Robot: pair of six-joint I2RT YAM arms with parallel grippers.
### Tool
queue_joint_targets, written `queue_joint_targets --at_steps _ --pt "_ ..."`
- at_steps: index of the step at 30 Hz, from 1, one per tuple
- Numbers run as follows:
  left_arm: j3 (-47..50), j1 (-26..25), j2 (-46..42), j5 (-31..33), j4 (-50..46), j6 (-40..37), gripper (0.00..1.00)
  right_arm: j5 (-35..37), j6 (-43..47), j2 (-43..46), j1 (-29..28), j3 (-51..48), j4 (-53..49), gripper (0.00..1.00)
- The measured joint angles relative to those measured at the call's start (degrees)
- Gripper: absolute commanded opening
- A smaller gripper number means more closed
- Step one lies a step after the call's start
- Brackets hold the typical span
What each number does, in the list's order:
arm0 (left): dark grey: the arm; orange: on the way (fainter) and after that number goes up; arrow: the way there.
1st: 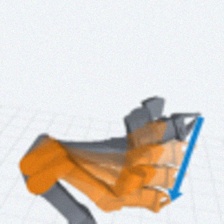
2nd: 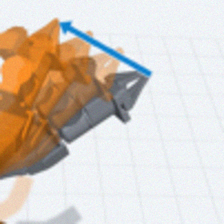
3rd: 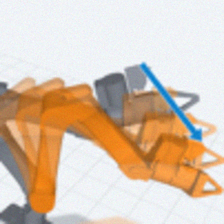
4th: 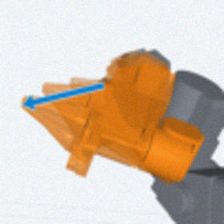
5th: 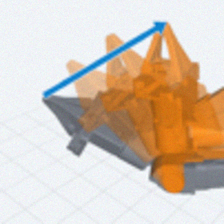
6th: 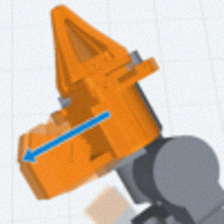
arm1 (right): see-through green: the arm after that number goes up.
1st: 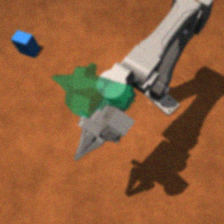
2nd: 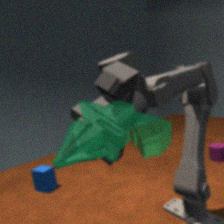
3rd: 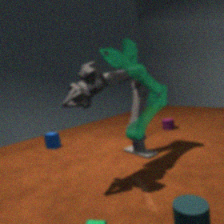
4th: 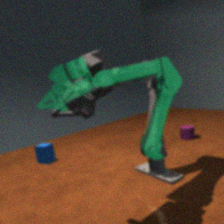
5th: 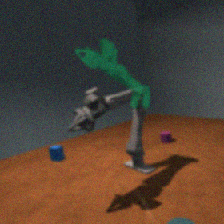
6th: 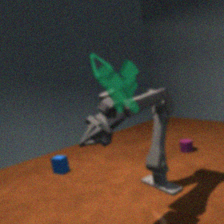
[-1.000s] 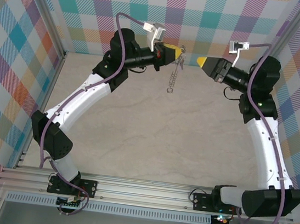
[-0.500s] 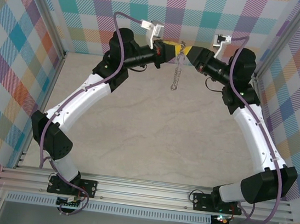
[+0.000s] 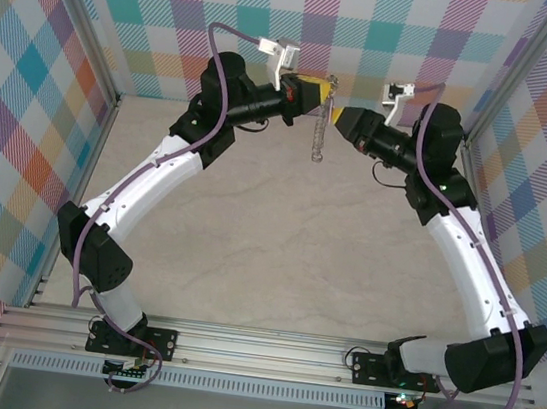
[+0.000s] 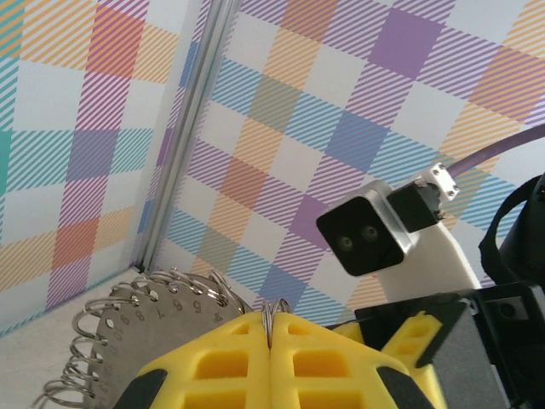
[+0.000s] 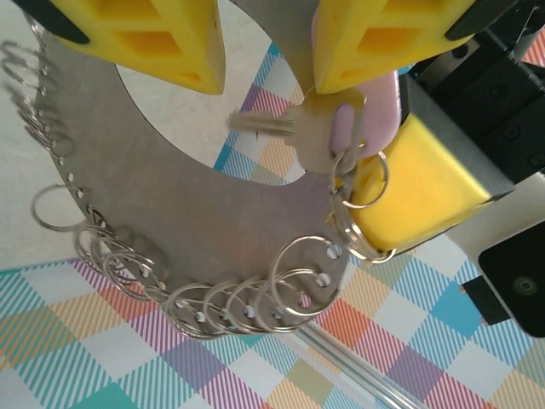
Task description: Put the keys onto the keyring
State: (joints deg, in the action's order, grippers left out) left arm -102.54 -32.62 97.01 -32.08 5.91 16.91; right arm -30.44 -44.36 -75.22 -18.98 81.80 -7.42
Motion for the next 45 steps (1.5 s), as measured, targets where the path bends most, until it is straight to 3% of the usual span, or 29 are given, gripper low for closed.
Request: queue_joint_targets --at_steps 9,17,26,36,45 --pt "0.0 0.0 0.0 -1.7 0.1 0.0 0.00 -0.9 1.8 1.0 5.7 3.1 -1.3 0.34" --pt "-0.4 0.0 0.0 -3.7 0.1 0.1 0.00 -10.3 0.7 -4.7 6.0 9.6 7.1 0.35" --pt "-0.5 0.0 0.0 -4.5 0.3 0.5 0.00 -17.3 -3.6 -8.6 6.0 10.2 13.2 0.31" --pt "-0.5 0.0 0.0 -4.5 0.3 0.5 0.00 -18.7 -5.0 -8.1 5.9 6.7 16.3 0.33" --pt "-0.5 0.0 0.0 -4.5 0.3 0.5 0.00 -18.7 -5.9 -7.9 5.8 5.6 17.2 0.29"
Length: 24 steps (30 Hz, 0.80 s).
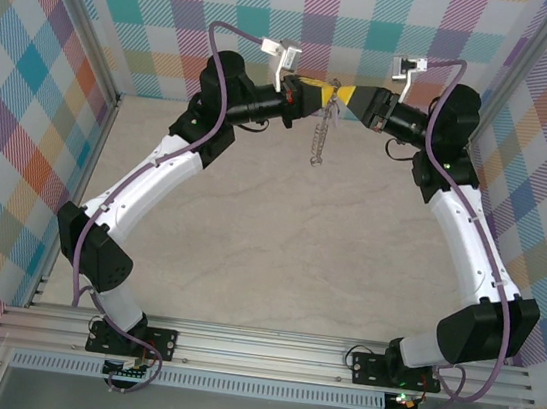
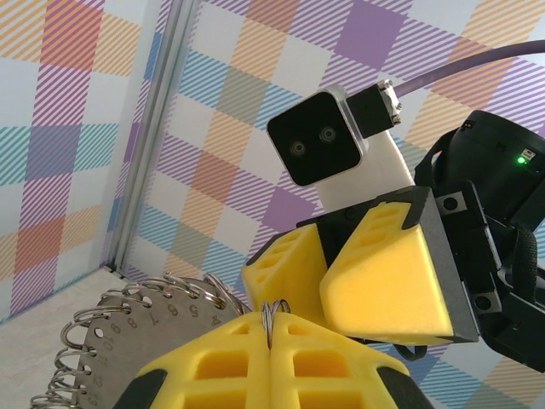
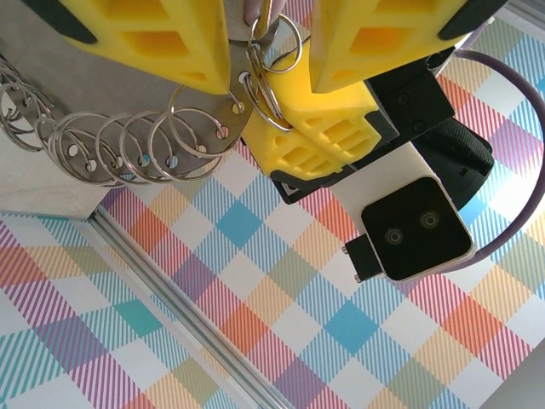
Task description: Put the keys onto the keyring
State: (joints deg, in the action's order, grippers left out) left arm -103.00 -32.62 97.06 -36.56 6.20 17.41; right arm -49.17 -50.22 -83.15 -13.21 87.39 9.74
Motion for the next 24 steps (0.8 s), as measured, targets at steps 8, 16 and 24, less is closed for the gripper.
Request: queue_joint_targets --at_steps 8,16,24 --pt "0.0 0.0 0.0 0.0 0.0 0.3 0.00 0.0 -0.4 0.0 -0.4 0.0 0.9 0.21" --pt "0.0 0.0 0.0 0.0 0.2 0.8 0.00 0.0 -0.4 0.0 -0.4 0.0 0.9 0.21" --pt "0.0 0.0 0.0 0.0 0.2 0.9 0.00 0.0 -0.4 -0.3 -0.7 0.0 1.0 0.17"
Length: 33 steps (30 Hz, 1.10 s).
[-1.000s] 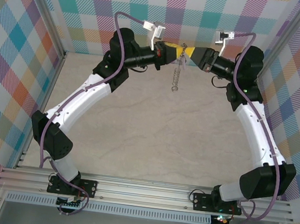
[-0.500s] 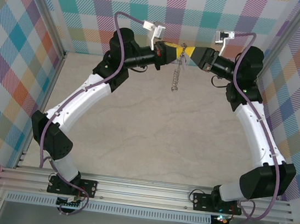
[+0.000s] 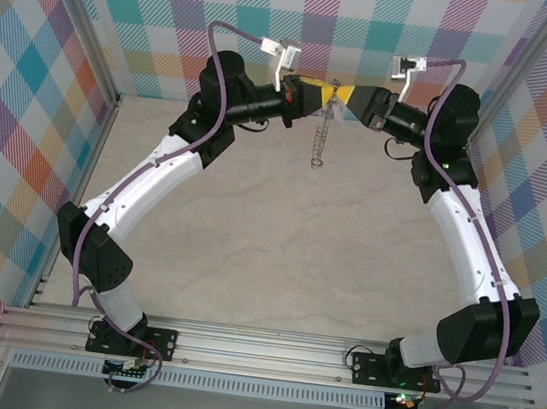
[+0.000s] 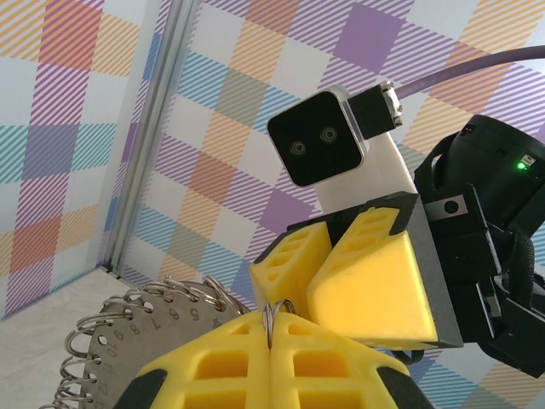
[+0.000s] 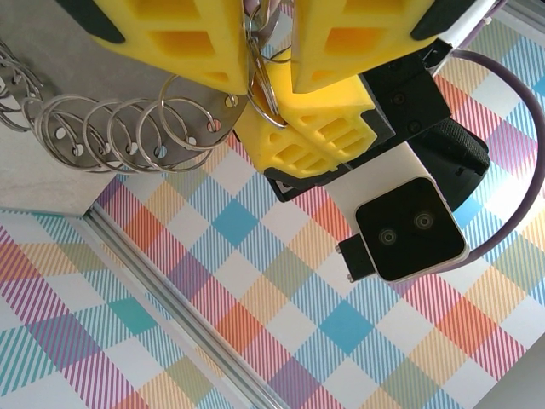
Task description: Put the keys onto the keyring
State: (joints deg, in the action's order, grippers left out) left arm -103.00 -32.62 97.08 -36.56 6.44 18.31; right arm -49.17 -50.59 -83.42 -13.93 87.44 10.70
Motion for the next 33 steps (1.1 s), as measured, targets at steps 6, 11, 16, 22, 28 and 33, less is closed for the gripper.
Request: queue_joint_targets --at_steps 6,11,16,22,28,33 --pt "0.0 0.0 0.0 0.2 0.0 0.3 0.00 0.0 0.3 -0.5 -0.1 0.0 0.0 0.04" --pt "0.0 0.0 0.0 0.6 0.0 0.4 0.00 0.0 0.5 -0.6 -0.1 0.2 -0.1 0.00" --pt "0.0 0.1 0.0 0.9 0.2 0.4 0.00 -0.2 1.5 -1.1 -0.1 1.4 -1.3 0.00" --pt "-0.3 0.0 0.0 1.7 -0.3 -0.3 0.29 -0.2 6.8 -1.3 -0.3 5.3 -8.8 0.00" --pt "-0.8 0.3 -0.1 3.0 -1.8 -3.3 0.46 -0.4 15.0 -1.3 -0.4 10.1 -18.8 0.00" --pt "-0.8 1.1 -1.1 3.0 -5.2 -6.4 0.53 0.1 23.4 -1.3 -0.4 14.2 -28.9 0.00"
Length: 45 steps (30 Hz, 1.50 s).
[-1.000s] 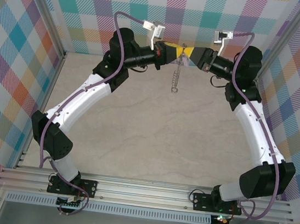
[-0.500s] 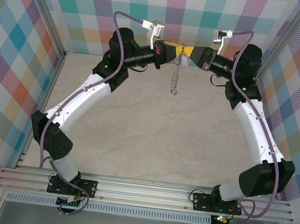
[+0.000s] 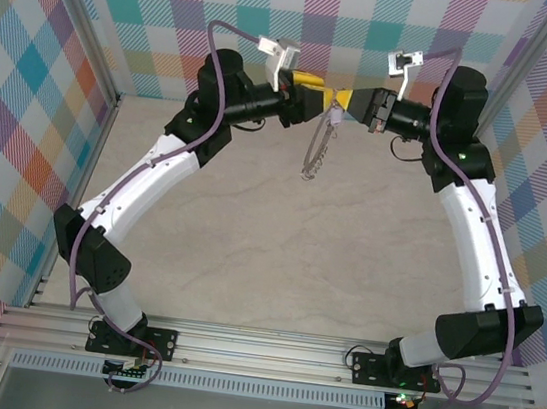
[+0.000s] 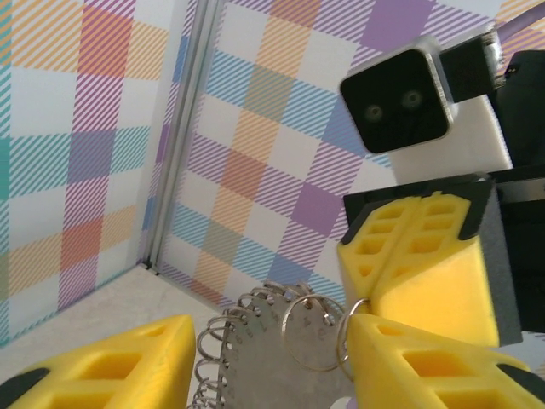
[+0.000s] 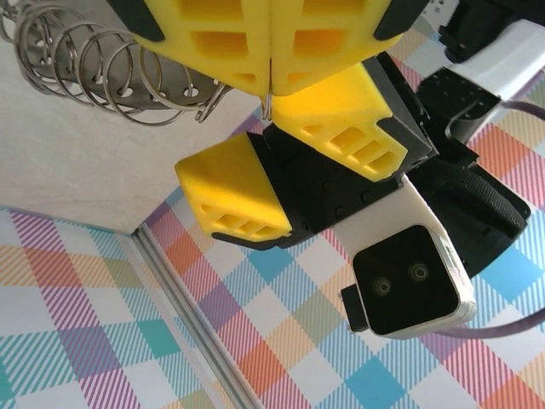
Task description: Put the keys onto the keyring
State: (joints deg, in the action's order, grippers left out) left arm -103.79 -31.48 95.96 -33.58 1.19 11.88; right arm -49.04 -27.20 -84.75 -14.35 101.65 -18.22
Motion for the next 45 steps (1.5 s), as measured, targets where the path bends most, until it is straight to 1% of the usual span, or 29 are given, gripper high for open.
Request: queue_joint_targets --at_steps 4,8,11,15,19,22,26,35,45 --pt "-1.5 1.1 -0.9 -0.9 -4.4 -3.7 0.54 0.3 8.0 -0.8 0.0 5.4 -9.5 0.00" --pt "-5.7 2.1 -0.9 -3.3 -10.8 -8.2 0.52 0.3 14.8 -1.6 0.0 10.3 -17.8 0.00" --pt "-11.2 2.5 -0.3 -6.5 -17.4 -11.6 0.51 0.3 19.5 -2.6 0.0 14.2 -24.1 0.00" --pt "-22.5 2.8 3.3 -12.5 -25.9 -15.0 0.49 0.2 24.3 -4.4 0.0 18.8 -31.1 0.00" --pt "-30.6 2.8 7.6 -18.2 -32.7 -16.6 0.45 -0.1 27.2 -5.3 0.0 20.3 -35.3 0.00" --pt "-31.5 2.8 9.7 -21.0 -35.5 -16.9 0.43 -0.3 28.1 -5.4 0.0 20.3 -36.9 0.00" --pt "-31.5 2.8 11.6 -22.8 -37.9 -16.9 0.42 -1.2 28.1 -5.5 0.0 20.3 -37.2 0.00" --pt "-31.5 2.3 12.2 -24.1 -38.6 -16.6 0.40 -3.9 27.3 -5.5 0.0 20.3 -36.7 0.00" --pt "-31.5 1.6 12.3 -24.5 -38.5 -15.8 0.40 -5.3 25.5 -5.5 0.0 20.2 -33.7 0.00"
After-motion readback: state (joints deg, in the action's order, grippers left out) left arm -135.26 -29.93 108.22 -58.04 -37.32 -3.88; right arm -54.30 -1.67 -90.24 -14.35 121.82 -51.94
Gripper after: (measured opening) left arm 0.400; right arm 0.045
